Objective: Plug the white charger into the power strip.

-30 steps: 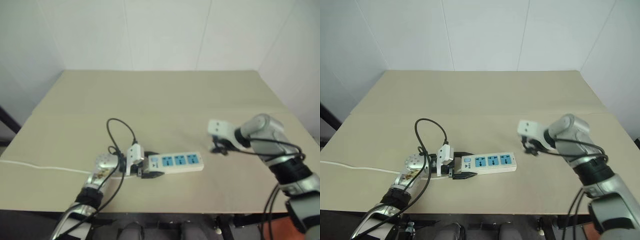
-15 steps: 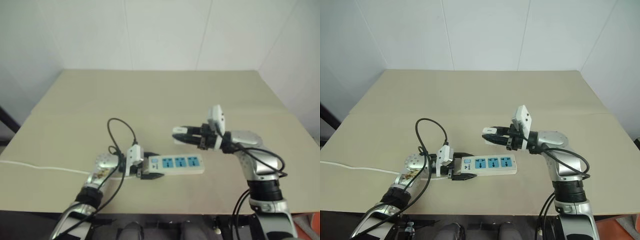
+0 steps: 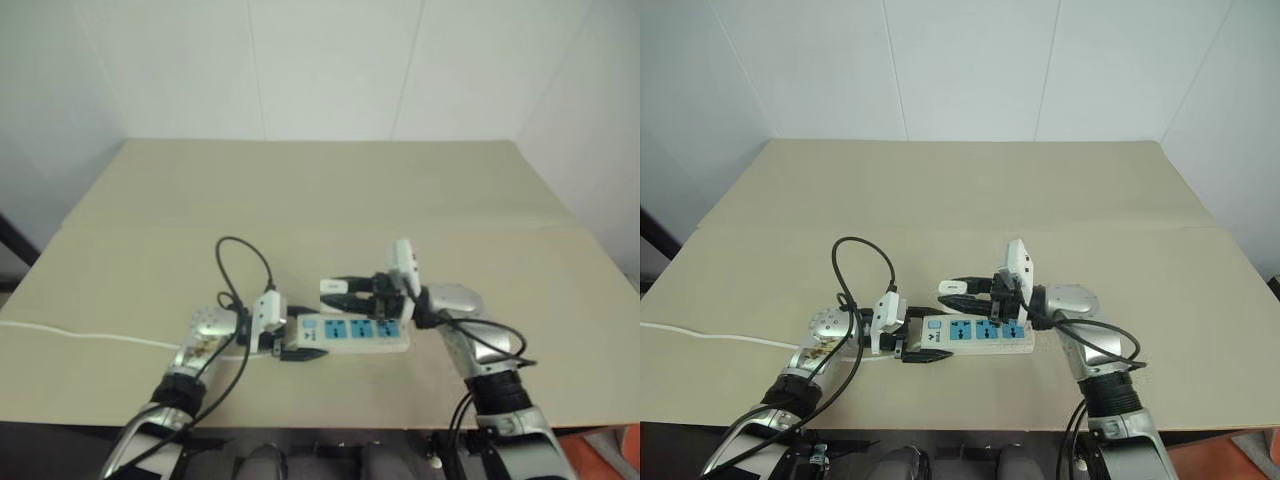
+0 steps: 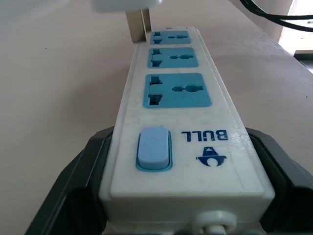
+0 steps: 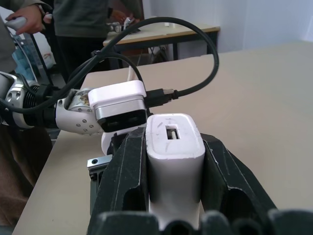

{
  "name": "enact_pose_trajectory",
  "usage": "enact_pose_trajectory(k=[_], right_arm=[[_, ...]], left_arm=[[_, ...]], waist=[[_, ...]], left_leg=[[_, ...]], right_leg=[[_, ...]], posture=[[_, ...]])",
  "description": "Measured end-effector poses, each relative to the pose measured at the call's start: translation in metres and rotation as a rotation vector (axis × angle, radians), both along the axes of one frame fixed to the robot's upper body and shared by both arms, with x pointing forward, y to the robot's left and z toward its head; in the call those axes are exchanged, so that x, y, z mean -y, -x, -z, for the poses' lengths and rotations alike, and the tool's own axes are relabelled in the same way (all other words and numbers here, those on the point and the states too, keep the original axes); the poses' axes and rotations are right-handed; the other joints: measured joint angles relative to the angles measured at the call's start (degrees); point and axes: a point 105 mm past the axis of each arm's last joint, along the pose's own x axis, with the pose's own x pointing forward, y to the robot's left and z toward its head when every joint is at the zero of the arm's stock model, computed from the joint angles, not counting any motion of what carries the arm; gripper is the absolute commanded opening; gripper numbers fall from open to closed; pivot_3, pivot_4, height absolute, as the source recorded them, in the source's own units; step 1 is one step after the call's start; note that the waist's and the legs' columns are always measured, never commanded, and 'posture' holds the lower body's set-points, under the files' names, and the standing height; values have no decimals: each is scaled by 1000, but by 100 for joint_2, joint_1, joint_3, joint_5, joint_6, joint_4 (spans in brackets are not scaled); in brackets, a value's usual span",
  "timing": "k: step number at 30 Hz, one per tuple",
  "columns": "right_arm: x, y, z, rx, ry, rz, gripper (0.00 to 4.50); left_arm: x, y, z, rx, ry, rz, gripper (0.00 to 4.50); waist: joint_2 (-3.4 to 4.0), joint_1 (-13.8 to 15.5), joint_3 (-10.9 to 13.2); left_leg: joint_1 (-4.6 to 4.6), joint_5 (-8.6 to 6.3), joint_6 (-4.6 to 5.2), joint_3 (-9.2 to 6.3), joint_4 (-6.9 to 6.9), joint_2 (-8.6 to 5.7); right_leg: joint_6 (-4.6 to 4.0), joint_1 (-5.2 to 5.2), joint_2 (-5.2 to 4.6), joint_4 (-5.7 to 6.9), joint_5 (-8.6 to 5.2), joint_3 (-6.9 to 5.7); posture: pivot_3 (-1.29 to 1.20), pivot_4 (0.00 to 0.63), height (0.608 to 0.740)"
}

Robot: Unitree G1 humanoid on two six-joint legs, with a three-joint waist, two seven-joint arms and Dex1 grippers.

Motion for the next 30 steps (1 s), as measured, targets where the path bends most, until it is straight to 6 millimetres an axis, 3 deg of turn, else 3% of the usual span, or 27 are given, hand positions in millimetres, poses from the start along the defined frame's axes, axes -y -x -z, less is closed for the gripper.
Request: enact_pose_trajectory(k=[9, 30], right_arm=[[-1, -3, 22, 31, 28, 17, 1148], [9, -4, 32, 39, 69, 5, 1148]], left_arm=[[0, 0, 0, 0, 0, 3, 3321], [0, 0, 0, -1, 1, 1, 3321]], waist=[[0, -6, 0], [0, -21, -1]], left_leg=[[1, 0, 0, 0, 0, 0], [3, 0, 0, 0, -1, 0]], right_leg=[[0, 0, 0, 0, 0, 0], [0, 4, 0, -3, 0, 0]], posture=[[0, 150, 740], [0, 150, 740]])
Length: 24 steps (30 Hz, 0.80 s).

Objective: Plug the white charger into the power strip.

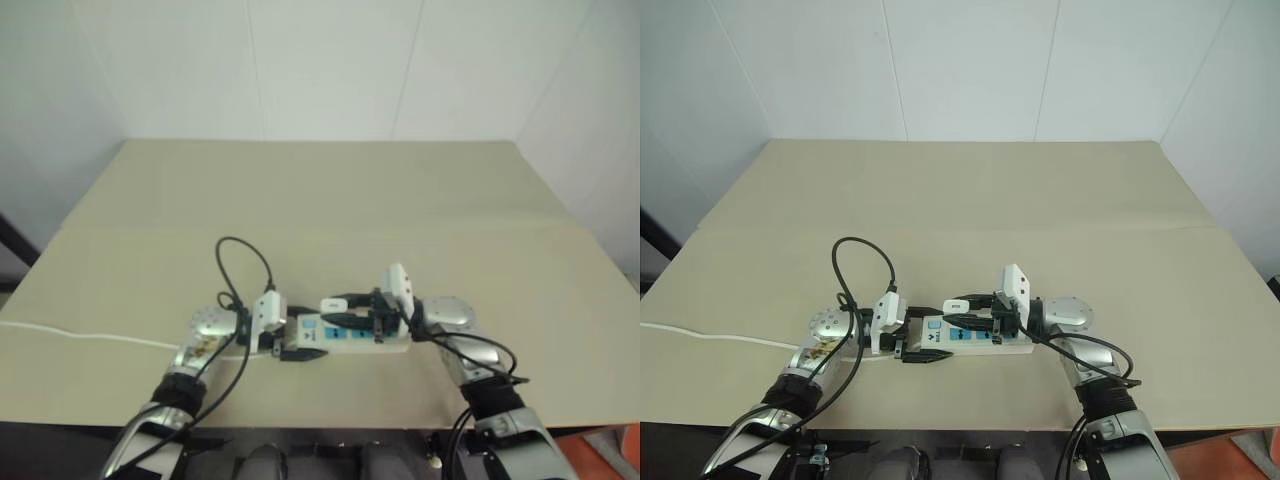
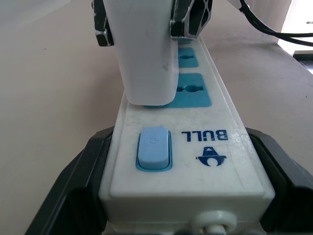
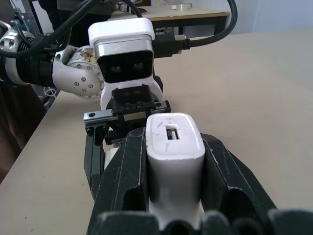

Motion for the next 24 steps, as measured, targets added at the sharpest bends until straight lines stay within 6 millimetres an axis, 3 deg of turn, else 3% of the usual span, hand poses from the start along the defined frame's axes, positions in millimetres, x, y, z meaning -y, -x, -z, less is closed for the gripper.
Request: enact_pose_trajectory(k=[15, 24], right_arm=[[3, -3, 6, 29, 56, -43, 1148], [5, -10, 16, -28, 102, -73, 1148]], left_arm=[[1, 0, 1, -5, -1, -3, 3321], [-1, -1, 5, -22, -4, -22, 3321]], waist=[[0, 6, -17], [0, -31, -24]], left_leg=[[11, 0, 0, 0, 0, 0], [94, -6, 0, 0, -7, 4]], right_leg=[[1, 12, 0, -3, -1, 0], [43, 101, 0, -26, -29, -1]], posture=[[0, 150, 740], [0, 150, 740]])
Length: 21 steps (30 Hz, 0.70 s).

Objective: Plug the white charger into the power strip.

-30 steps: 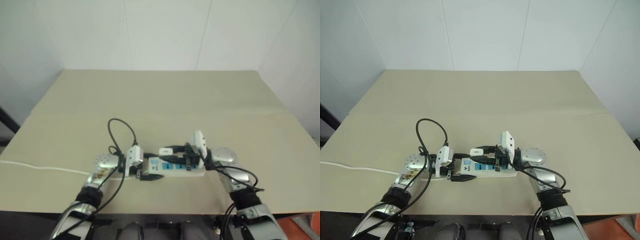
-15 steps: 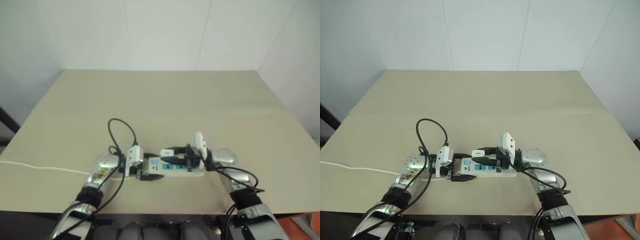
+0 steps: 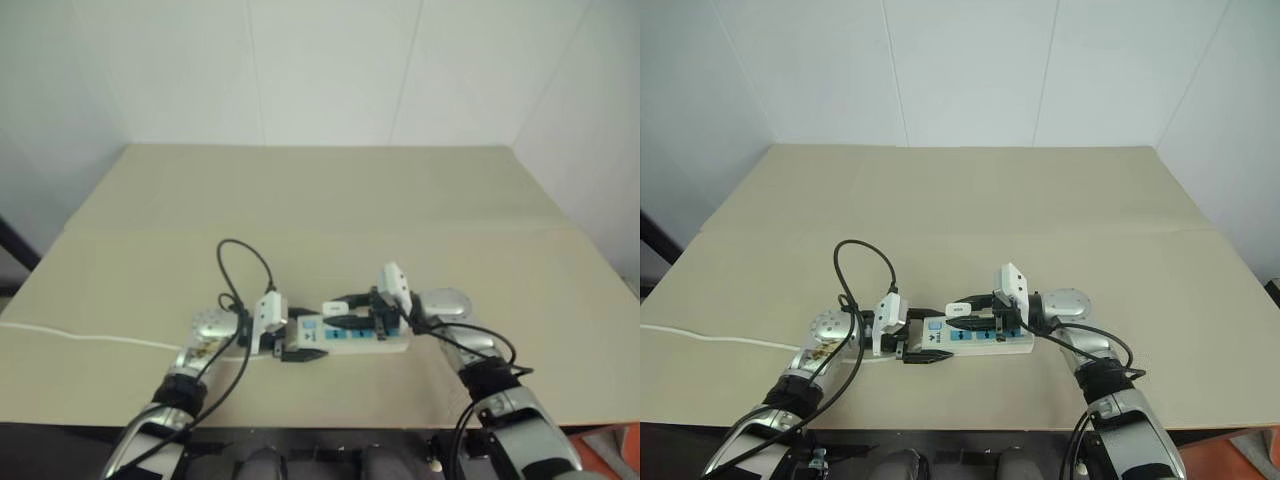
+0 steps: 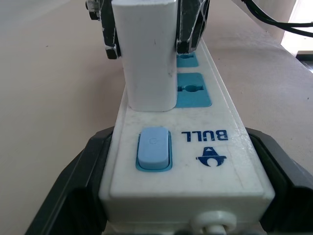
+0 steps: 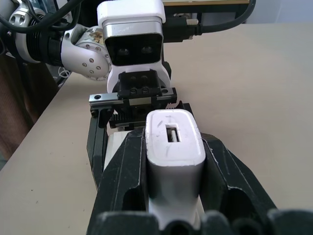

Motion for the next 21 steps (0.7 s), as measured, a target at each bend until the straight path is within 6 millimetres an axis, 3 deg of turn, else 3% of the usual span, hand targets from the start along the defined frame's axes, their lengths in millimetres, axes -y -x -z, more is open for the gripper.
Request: enact_pose_trajectory(k=[20, 21], right_arm=[[2, 3, 6, -15, 22, -2, 1148], [2, 3, 6, -14, 24, -3, 1498]], left_arm=[[0, 1, 3, -10, -3, -8, 3321], [0, 1, 3, -10, -3, -7, 3321]], waist=[[-14, 12, -91], [-14, 15, -92]], left_leg=[[2, -14, 4, 0, -10, 10], [2, -14, 4, 0, -12, 11]], right_leg=[[1, 10, 4, -35, -1, -3], [0, 10, 4, -36, -1, -3]], posture=[[0, 150, 740], [0, 150, 740]])
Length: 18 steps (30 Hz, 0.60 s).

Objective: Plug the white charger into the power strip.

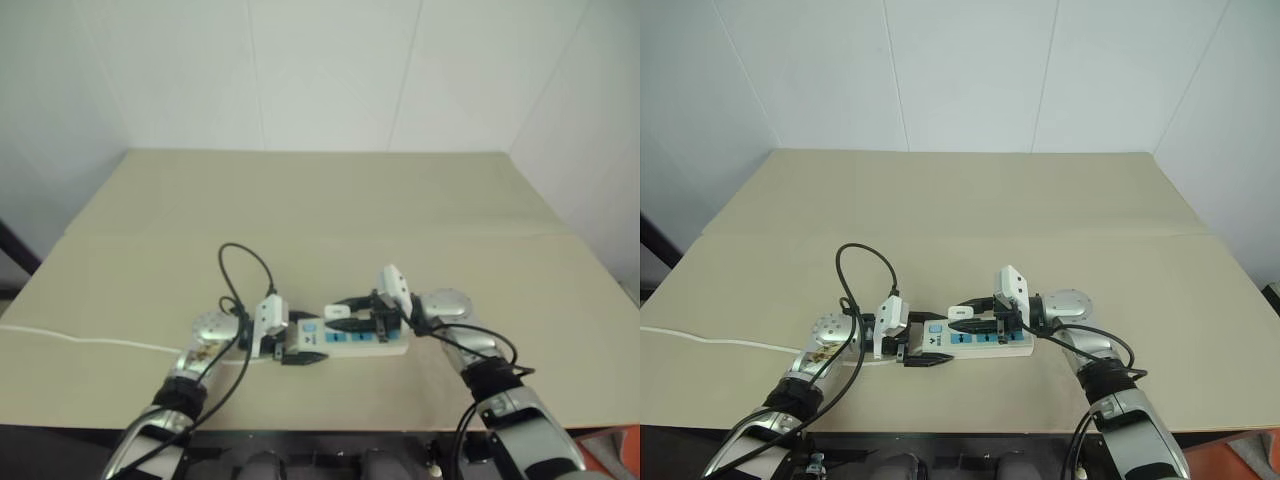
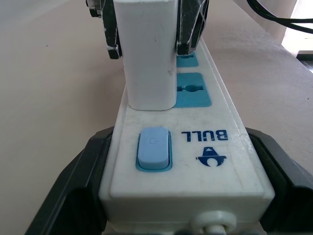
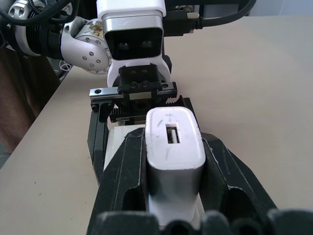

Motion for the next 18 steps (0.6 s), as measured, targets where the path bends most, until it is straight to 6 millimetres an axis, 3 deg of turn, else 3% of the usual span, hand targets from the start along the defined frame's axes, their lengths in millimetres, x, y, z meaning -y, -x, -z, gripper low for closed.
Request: enact_pose_trajectory(k=[9, 12, 16, 18], right_arm=[[13, 7, 10, -40, 137, -5, 4435], [13, 9, 10, -38, 142, -10, 4476], [12, 9, 11, -32, 147, -9, 4500], [12, 9, 11, -28, 147, -7, 4500]], left_arm=[[-1, 3, 1, -1, -6, 13, 3321], [-2, 4, 1, -3, -5, 15, 3321], [-5, 5, 1, -21, -27, 29, 4488], [-9, 7, 1, -33, -44, 34, 4488]], waist=[[-31, 30, -21], [-32, 37, -21], [-33, 35, -22], [-33, 32, -21]], left_leg=[[13, 0, 0, 0, -46, 14], [16, 0, 0, 0, -56, 15], [17, 0, 0, 1, -57, 15], [17, 0, 0, 1, -57, 16]], right_leg=[[-18, -8, 15, -7, -10, -3], [-23, -8, 17, -8, -13, -4], [-23, -8, 17, -8, -14, -4], [-23, -8, 16, -8, -14, -4]], posture=[[0, 150, 740], [0, 150, 740], [0, 150, 740], [0, 150, 740]])
